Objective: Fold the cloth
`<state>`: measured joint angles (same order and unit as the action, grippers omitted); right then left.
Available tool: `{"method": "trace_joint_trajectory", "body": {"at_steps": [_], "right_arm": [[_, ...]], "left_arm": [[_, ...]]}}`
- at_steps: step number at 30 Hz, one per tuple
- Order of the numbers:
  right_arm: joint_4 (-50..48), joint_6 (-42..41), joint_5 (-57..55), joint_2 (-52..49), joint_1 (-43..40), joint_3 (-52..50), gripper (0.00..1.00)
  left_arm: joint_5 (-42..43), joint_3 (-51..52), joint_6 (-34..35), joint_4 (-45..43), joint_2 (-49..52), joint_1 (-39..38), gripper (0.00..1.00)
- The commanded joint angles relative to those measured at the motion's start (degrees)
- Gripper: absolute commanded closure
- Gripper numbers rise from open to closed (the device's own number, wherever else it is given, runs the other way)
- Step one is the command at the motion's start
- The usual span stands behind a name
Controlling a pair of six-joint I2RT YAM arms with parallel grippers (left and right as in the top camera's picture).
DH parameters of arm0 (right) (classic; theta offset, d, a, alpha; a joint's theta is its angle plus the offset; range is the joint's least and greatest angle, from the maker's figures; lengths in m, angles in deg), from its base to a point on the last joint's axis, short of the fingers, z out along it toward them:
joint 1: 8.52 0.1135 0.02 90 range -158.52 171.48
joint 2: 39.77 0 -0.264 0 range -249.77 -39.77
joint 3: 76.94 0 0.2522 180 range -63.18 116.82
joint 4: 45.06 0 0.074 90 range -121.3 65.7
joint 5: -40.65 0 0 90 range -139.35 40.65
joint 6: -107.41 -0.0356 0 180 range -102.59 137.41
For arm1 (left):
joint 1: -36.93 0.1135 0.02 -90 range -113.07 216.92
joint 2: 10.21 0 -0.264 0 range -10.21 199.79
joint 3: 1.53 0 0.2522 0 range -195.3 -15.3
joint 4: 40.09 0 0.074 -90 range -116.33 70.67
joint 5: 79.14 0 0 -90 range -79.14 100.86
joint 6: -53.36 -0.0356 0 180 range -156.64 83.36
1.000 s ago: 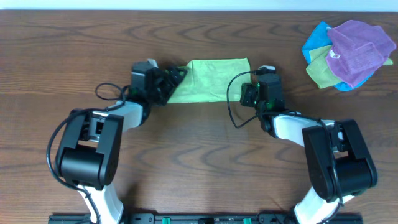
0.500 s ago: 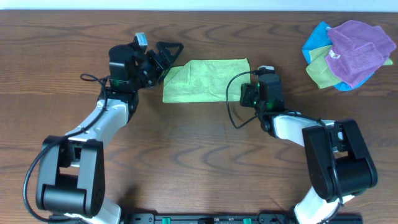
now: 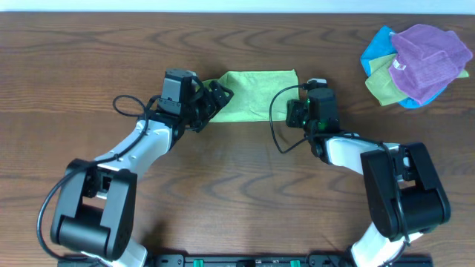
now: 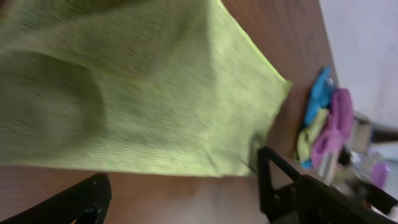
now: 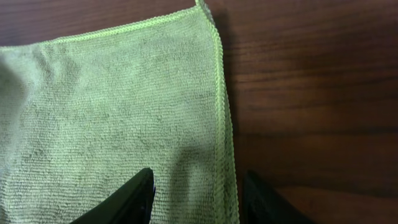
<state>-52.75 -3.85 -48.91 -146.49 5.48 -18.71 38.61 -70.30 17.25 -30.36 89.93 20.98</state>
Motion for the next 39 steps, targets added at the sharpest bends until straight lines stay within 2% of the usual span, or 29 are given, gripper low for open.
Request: {"method": "trace_joint_trajectory", "body": {"at_steps": [1,3,9,13,14,17,24,34,39], "right_arm": [[0.0,-0.11,0.24,1.07,0.0,0.52,0.54],[-0.04,-0.11,0.28,1.07,0.02,0.52,0.55],[-0.26,-0.11,4.15,1.07,0.63,0.52,0.75],[-3.85,-0.13,5.27,1.07,0.83,0.61,0.87],[-4.55,-0.13,6.56,1.07,0.83,0.9,0.93],[-4.48,-0.13,8.57,1.07,1.4,1.73,0.98],[-0.48,1.7,5.18,0.07,1.84,1.73,0.99],[-1.07,3.1,2.8,-2.69,1.79,1.73,0.99],[-1.07,3.15,2.75,-2.84,1.84,1.73,0.98]], "left_arm": [[-4.2,-0.39,-1.64,-0.2,2.84,0.13,0.05],[-4.17,-0.39,-1.64,-2.34,4.37,0.13,0.05],[-4.13,-0.39,-0.94,-8.15,7.41,-0.24,0.05],[-4.44,-0.39,-0.96,-9.97,7.43,-0.15,0.05],[-4.39,-0.42,-1.01,-9.92,7.43,-0.15,0.05],[-4.39,-0.42,-0.98,-9.81,7.43,-0.15,0.05],[-5.29,-0.42,-0.98,-9.86,7.43,-0.22,0.05],[-10.86,-0.42,-2.05,-14.36,7.45,-0.28,0.05],[-10.69,-0.42,-0.76,-14.25,8.48,-1.18,0.05]]}}
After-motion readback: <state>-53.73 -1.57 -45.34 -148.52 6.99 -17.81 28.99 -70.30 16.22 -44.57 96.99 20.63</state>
